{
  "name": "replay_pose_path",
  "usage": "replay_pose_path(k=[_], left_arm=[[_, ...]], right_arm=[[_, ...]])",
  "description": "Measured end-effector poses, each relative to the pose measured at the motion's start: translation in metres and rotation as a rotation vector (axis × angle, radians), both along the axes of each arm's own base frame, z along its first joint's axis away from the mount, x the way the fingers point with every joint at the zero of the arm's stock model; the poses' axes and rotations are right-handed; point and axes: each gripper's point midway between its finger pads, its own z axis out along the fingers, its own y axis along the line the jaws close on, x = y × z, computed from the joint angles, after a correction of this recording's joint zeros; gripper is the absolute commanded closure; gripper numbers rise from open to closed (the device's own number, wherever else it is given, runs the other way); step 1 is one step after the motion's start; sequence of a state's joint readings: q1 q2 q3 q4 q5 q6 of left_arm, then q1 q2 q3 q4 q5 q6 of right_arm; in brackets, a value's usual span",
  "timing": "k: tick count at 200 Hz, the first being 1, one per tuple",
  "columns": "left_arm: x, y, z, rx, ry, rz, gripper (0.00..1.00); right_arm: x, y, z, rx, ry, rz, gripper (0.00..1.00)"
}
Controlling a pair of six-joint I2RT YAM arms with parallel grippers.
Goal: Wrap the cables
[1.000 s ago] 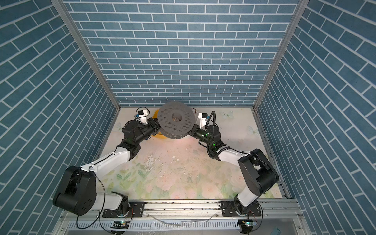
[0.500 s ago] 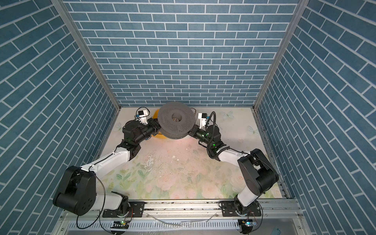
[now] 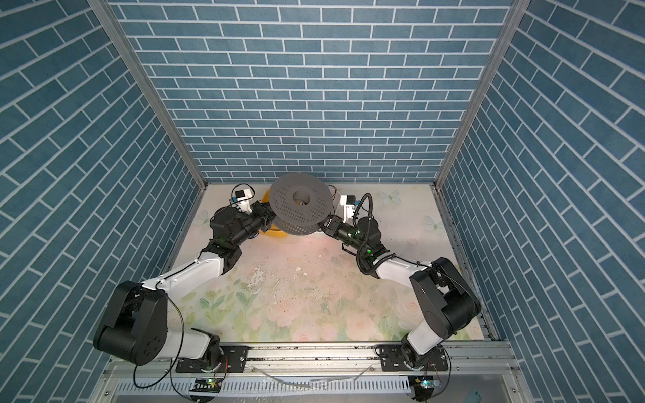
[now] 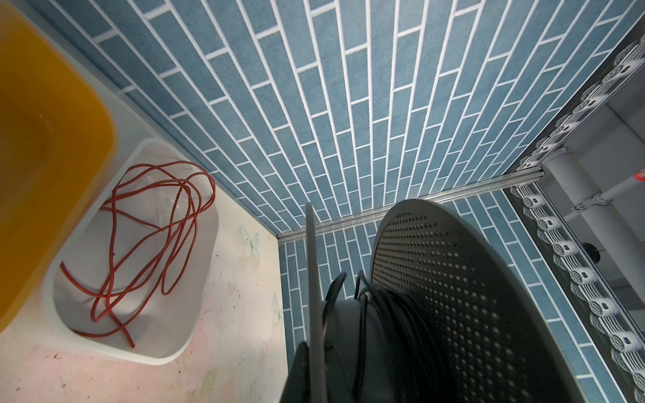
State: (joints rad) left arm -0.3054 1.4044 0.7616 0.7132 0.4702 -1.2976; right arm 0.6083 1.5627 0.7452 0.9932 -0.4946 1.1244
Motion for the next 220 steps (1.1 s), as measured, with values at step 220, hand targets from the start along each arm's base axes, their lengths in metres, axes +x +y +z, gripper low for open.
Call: replay_pose_path(k=[220], left_arm=[[-0.01,-0.01,-0.004,-0.005,0.02,-0.075,1.0]], right_arm=[[-0.019,-0.036,-0.005,-0.195,-0.083,-0.091,0.64]])
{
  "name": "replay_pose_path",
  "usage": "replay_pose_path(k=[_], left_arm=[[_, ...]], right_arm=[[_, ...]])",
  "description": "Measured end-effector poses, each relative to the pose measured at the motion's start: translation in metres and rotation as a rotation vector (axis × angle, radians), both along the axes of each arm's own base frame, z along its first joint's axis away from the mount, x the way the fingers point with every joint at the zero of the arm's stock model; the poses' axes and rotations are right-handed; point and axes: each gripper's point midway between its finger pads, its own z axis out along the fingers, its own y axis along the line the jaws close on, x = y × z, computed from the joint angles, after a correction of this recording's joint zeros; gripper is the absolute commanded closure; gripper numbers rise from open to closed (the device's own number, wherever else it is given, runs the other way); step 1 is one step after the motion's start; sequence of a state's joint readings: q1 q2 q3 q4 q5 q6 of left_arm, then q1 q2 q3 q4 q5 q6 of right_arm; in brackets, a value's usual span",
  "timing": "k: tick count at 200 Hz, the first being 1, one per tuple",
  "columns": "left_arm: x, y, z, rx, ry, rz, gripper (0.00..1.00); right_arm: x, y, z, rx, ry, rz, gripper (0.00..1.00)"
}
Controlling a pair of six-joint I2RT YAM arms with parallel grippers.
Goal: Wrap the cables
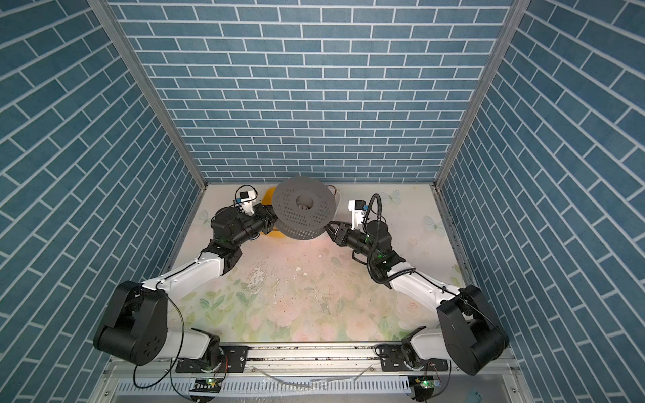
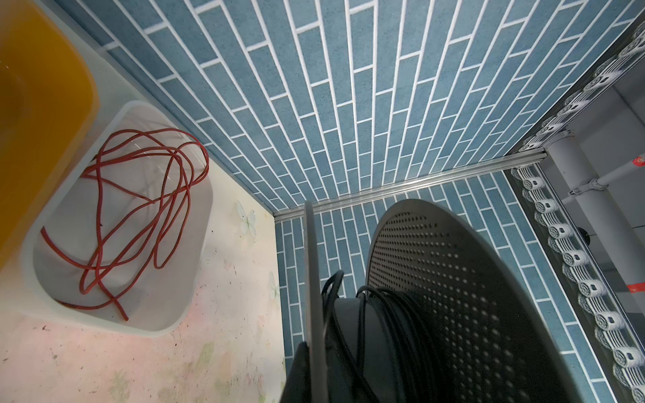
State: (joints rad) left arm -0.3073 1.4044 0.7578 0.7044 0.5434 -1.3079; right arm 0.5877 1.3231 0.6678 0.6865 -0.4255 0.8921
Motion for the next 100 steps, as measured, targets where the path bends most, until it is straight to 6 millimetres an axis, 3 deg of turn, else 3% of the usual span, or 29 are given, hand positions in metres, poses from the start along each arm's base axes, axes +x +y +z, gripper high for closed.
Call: replay_pose_path(k=[58,100], left_arm=[[-0.003,-0.005,-0.009,0.015,0.014,-0.038,1.0],[-0.005,-0.009,-0.018,0.026,0.027,-0.065,1.0]], right_arm=[[-0.018,-0.023,-0.012,-0.039,0.04,-0.031,0.43],[-0.031,-0.059,-0.014,-0.031,0.057,-0.087,0.32]])
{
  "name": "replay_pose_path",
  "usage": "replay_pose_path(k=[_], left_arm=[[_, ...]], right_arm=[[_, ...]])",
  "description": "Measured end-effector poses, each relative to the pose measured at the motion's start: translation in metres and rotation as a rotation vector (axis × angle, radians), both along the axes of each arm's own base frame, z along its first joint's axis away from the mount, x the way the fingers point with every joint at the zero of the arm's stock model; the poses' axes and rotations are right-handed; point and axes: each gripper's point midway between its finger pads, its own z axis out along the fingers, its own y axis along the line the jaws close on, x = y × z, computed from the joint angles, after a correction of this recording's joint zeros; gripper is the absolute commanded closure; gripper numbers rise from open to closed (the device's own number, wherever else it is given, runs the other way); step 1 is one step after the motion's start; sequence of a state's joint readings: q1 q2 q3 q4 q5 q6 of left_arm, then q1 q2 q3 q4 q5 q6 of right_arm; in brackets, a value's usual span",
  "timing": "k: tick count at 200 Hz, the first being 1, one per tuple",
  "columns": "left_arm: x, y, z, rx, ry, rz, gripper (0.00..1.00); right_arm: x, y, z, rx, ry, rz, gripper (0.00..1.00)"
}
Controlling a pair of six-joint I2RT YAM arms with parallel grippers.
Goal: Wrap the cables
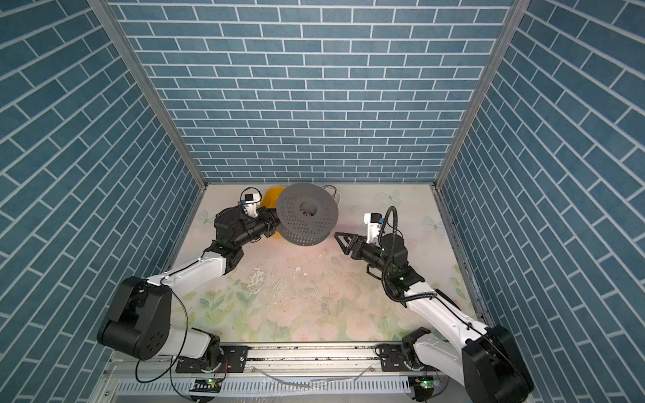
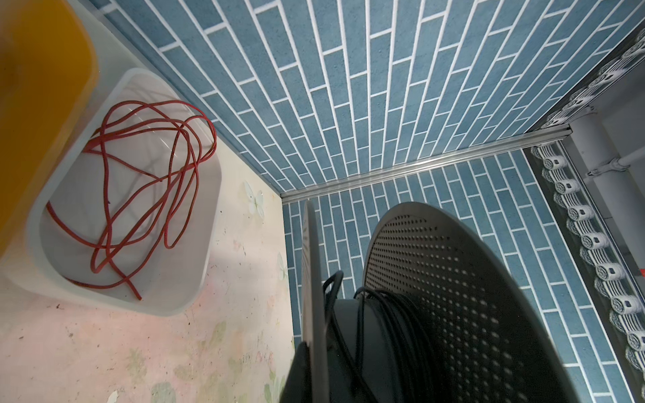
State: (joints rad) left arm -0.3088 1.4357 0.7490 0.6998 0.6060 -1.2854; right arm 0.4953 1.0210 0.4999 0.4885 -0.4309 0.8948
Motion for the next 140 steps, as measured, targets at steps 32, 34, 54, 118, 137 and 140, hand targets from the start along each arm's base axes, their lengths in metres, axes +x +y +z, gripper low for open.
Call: replay_pose_path(k=[32,34,54,118,137,140], left_arm=[[-0.005,-0.003,-0.007,0.009,0.008,-0.026,1.0],[-0.005,-0.003,-0.008,0.01,0.01,-0.028,1.0],[-0.008,-0.005,-0.015,0.017,0.02,-0.048,1.0],[-0.013,-0.011,-0.029,0.028,0.038,-0.1,1.0],[-0.013,-0.013,-0.034,0.034,0.046,-0.112,1.0],[-0.013,-0.013,-0.035,0.035,0.047,-0.113,1.0]], right_arm=[[-0.002,-0.016,0.012,0.023,-0.018,-0.01,0.31],[-0.001,-0.016,0.012,0.023,-0.017,-0.008,0.31],[0.001,-0.017,0.004,0.024,0.019,0.023,0.32],[0.028,0.002,-0.029,0.124,0.155,0.12,0.43],[0.036,0.008,-0.025,0.177,0.148,0.142,0.45],[0.037,0.008,-0.023,0.183,0.143,0.144,0.46]])
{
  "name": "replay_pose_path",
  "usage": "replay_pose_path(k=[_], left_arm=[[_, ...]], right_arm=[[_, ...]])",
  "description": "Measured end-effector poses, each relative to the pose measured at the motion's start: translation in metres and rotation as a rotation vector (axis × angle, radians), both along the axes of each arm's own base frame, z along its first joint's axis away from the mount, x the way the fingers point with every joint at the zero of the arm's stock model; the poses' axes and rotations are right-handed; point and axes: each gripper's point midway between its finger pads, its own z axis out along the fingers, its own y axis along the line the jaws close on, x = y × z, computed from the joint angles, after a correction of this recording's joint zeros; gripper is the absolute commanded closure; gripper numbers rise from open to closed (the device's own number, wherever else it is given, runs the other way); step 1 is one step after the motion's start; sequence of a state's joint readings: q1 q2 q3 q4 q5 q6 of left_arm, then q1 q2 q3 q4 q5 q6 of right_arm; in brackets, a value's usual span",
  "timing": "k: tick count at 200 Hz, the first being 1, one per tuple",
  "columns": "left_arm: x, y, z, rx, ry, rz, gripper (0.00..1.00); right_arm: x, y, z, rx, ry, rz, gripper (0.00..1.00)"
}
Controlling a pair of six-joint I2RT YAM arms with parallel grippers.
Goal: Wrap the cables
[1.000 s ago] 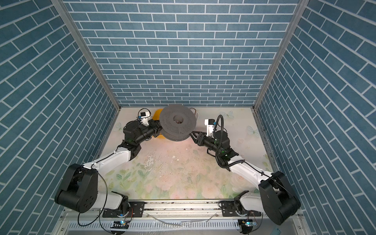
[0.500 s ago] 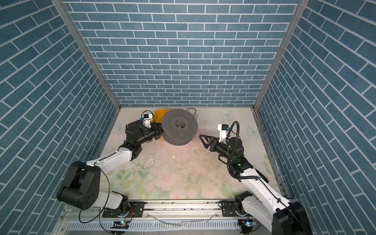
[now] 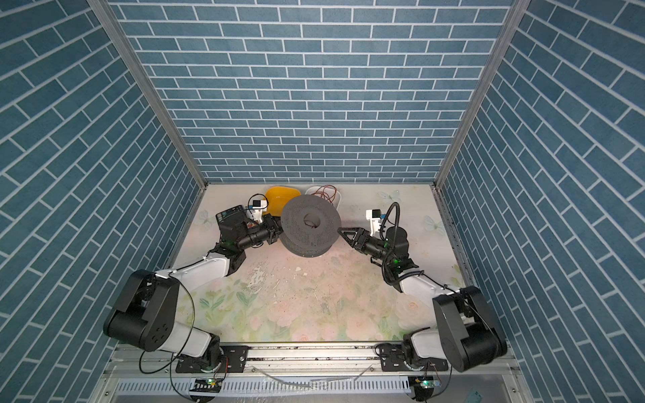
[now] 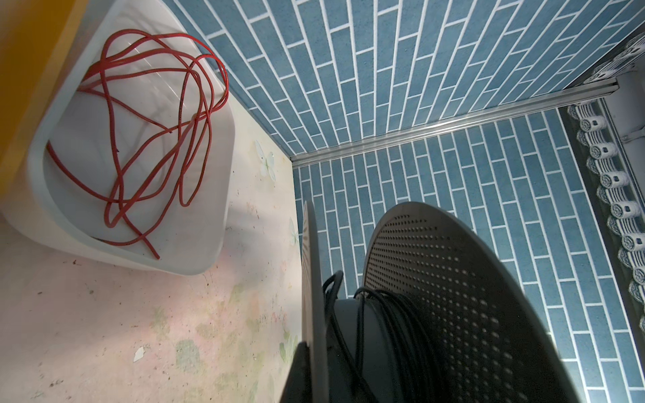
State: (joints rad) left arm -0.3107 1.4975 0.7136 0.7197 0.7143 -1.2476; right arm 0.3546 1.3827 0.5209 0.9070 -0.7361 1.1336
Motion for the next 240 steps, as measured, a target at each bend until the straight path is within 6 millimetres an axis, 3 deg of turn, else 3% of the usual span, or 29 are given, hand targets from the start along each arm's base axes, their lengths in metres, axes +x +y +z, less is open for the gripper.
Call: replay_pose_path(k=[47,96,144,199,240], left_arm=[[0.001,-0.004,-0.009,0.003,0.013,-0.019,1.0],[-0.002,-0.012,-0.006,0.003,-0.013,-0.056,1.0],[-0.003,-0.027,-0.007,0.007,-0.022,-0.105,1.0],[0.001,-0.03,-0.011,0.006,-0.027,-0.113,1.0],[0.001,-0.031,-0.012,0.003,-0.03,-0.12,0.98]], right_arm=[[0.013,0.009,0.019,0.109,-0.034,0.035,0.53],[0.022,0.014,0.019,0.163,-0.025,0.061,0.58],[0.022,0.016,0.02,0.18,-0.02,0.074,0.7],[0.022,0.015,0.025,0.227,0.039,0.076,1.0],[0.023,0.014,0.026,0.261,0.101,0.077,1.0]])
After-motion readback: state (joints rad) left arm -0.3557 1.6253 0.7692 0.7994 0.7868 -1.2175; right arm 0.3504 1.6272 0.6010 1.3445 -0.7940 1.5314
